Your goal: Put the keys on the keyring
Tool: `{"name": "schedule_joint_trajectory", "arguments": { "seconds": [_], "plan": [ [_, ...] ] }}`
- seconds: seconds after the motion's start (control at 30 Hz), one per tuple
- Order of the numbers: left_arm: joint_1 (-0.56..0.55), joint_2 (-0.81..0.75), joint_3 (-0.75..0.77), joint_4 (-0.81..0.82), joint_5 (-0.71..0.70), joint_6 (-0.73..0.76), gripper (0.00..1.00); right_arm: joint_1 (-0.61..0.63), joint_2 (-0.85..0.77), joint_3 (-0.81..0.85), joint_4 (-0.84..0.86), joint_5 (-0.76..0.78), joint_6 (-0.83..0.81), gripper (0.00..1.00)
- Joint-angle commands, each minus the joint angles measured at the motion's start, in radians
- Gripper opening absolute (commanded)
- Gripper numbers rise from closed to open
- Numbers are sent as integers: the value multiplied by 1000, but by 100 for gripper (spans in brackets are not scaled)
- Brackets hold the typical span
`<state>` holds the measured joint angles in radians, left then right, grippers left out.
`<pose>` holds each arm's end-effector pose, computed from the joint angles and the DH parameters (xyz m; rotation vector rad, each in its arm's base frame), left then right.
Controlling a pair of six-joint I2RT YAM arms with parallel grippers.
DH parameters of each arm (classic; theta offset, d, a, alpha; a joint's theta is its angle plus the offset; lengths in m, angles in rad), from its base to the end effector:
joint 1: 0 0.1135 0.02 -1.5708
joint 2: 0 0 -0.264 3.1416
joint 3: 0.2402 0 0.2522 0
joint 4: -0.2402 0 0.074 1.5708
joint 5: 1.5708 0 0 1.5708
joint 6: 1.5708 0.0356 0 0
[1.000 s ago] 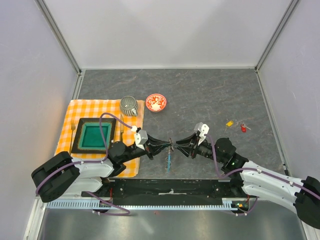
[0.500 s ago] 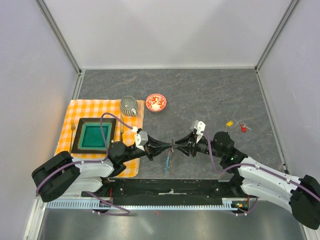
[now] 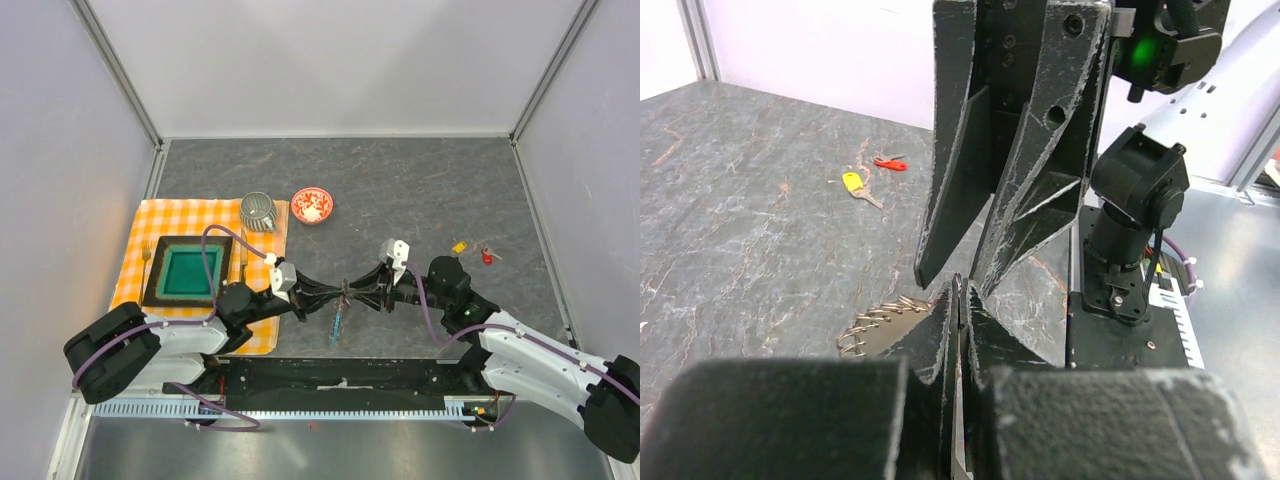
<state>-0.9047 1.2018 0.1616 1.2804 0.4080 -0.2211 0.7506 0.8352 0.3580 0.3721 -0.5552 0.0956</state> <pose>0.1150 -0.1692 0.2042 0.8230 1.2040 -1.2058 0.1274 0.1445 0.2391 -0.9746 1.4922 1.0866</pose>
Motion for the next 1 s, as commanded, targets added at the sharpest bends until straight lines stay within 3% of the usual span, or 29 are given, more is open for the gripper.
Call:
{"name": "schedule_joint_trajectory", "arguments": {
  "seconds": [0.0, 0.37, 0.47, 0.63, 0.83, 0.97],
  "plan": [
    [0, -1, 36, 175, 35, 3, 2, -4, 31, 52, 30, -75, -30, 36],
    [0, 2, 47, 169, 72, -6, 2, -5, 53, 62, 59, -120, -42, 30],
    [1, 2, 49, 169, 75, -6, 2, -5, 59, 67, 59, -133, -43, 23],
    [1, -10, 41, 157, 61, 5, 2, -5, 51, 84, 4, -123, -68, 0],
    [12, -116, 49, -54, 37, 122, 19, -5, 51, 251, -330, -17, -180, 0],
    [12, -220, 78, -339, -3, 219, 36, -5, 103, 399, -617, 52, -267, 0]
  ]
}}
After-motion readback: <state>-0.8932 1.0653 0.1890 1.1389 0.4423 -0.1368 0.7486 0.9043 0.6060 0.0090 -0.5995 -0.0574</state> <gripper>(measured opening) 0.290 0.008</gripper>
